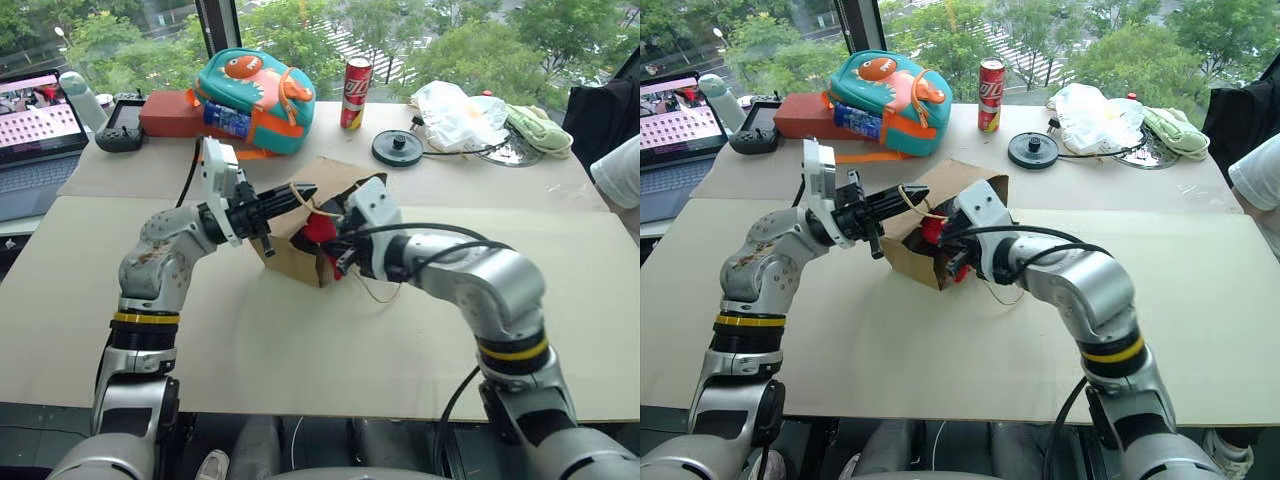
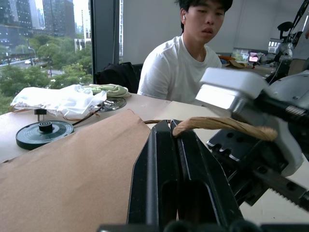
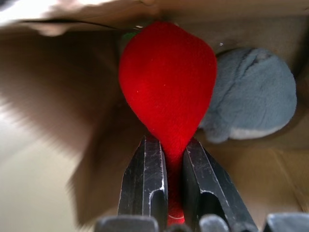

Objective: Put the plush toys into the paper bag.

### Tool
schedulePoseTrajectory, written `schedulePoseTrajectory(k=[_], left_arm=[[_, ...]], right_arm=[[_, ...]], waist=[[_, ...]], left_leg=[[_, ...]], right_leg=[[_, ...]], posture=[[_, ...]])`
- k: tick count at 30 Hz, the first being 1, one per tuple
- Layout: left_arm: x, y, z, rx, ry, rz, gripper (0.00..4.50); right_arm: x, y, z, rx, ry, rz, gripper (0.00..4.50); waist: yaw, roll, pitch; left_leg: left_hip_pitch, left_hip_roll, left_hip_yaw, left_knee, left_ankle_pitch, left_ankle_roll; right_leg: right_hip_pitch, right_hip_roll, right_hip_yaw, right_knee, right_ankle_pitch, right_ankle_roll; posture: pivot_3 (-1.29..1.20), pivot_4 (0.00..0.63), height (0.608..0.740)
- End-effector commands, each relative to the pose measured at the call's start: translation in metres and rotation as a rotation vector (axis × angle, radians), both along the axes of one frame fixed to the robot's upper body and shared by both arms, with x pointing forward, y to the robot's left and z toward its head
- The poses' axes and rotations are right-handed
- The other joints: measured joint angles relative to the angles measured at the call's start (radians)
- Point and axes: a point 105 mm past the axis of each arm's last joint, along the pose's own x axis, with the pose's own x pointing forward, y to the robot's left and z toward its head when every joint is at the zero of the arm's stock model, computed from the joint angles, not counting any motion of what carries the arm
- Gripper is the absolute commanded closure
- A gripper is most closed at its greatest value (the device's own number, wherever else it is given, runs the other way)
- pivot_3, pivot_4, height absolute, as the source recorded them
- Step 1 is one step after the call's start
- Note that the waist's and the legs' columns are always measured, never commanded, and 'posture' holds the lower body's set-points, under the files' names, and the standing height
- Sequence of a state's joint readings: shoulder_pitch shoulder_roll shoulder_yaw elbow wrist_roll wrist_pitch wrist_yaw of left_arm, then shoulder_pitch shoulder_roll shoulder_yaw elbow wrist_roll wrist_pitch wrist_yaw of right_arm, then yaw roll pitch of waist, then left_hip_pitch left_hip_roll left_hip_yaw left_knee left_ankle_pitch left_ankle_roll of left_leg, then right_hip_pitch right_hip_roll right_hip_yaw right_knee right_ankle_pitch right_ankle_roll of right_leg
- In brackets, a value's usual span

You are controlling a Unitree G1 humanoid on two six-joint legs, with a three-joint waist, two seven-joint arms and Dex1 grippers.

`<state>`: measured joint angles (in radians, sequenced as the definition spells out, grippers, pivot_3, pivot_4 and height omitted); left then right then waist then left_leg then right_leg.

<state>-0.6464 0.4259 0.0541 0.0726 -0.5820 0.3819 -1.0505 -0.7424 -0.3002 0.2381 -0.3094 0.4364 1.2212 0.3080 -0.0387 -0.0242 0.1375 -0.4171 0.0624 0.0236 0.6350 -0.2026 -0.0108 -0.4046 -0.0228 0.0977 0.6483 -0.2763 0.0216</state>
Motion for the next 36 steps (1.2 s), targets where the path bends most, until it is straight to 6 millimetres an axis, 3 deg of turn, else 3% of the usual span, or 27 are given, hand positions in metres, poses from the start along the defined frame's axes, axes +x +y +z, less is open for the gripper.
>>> schedulePoseTrajectory(k=[1,6,7,11,17,23,28,36], left_arm=[[-0.002,-0.002,0.010,-0.001,-0.049,-0.016,4.50],[-0.003,-0.003,0.010,0.000,-0.049,-0.018,4.50],[-0.003,-0.003,0.010,0.000,-0.049,-0.017,4.50],[-0.003,-0.002,0.009,-0.001,-0.048,-0.015,4.50],[-0.003,-0.003,0.008,0.000,-0.044,-0.016,4.50],[-0.003,-0.002,0.008,0.005,-0.046,-0.017,4.50],[-0.003,-0.002,0.008,0.007,-0.047,-0.016,4.50],[-0.003,-0.002,0.008,0.008,-0.045,-0.018,4.50]], right_arm=[[0.010,0.019,0.025,0.049,-0.092,0.007,4.05],[0.015,0.024,0.030,0.078,-0.113,-0.017,4.05],[0.015,0.024,0.031,0.089,-0.115,-0.020,3.47],[0.011,0.019,0.032,0.107,-0.117,-0.018,2.34],[0.009,0.010,0.029,0.103,-0.103,-0.032,0.14],[0.004,-0.011,0.032,0.109,-0.102,-0.060,0.03],[-0.011,-0.037,0.021,0.070,-0.083,-0.059,0.03],[-0.027,-0.044,-0.023,-0.033,0.006,-0.041,0.03]], waist=[[-0.001,0.000,0.000],[-0.003,0.000,0.000],[-0.002,0.000,0.000],[-0.002,0.000,0.000],[-0.003,0.000,0.000],[-0.003,0.000,0.000],[0.002,0.000,0.000],[-0.007,0.000,0.000]], left_leg=[[0.000,0.000,0.000,0.000,0.000,0.000],[0.000,0.000,0.000,-0.001,0.000,0.000],[0.000,0.000,0.000,-0.001,0.000,0.000],[-0.001,0.000,0.000,-0.001,0.000,0.000],[-0.001,0.000,0.000,-0.001,0.000,0.000],[-0.001,0.000,0.000,-0.001,0.000,0.000],[-0.002,0.000,-0.001,-0.001,0.000,0.000],[-0.001,0.000,-0.001,-0.001,0.000,0.000]], right_leg=[[0.000,0.000,0.000,0.000,0.000,0.000],[0.000,0.000,-0.001,0.000,0.000,0.000],[-0.001,0.000,0.000,0.000,0.000,0.000],[-0.001,0.000,-0.001,0.000,0.000,0.000],[-0.001,0.000,-0.001,0.000,0.000,0.000],[-0.001,0.000,-0.001,0.000,0.000,0.000],[-0.001,0.000,-0.001,-0.001,0.000,0.000],[-0.001,0.000,0.000,0.000,0.000,0.000]], posture=[[0.00,0.150,0.733],[0.00,0.150,0.733],[0.00,0.150,0.733],[0.00,0.150,0.733],[0.00,0.150,0.733],[0.00,0.150,0.733],[0.00,0.150,0.733],[0.00,0.150,0.733]])
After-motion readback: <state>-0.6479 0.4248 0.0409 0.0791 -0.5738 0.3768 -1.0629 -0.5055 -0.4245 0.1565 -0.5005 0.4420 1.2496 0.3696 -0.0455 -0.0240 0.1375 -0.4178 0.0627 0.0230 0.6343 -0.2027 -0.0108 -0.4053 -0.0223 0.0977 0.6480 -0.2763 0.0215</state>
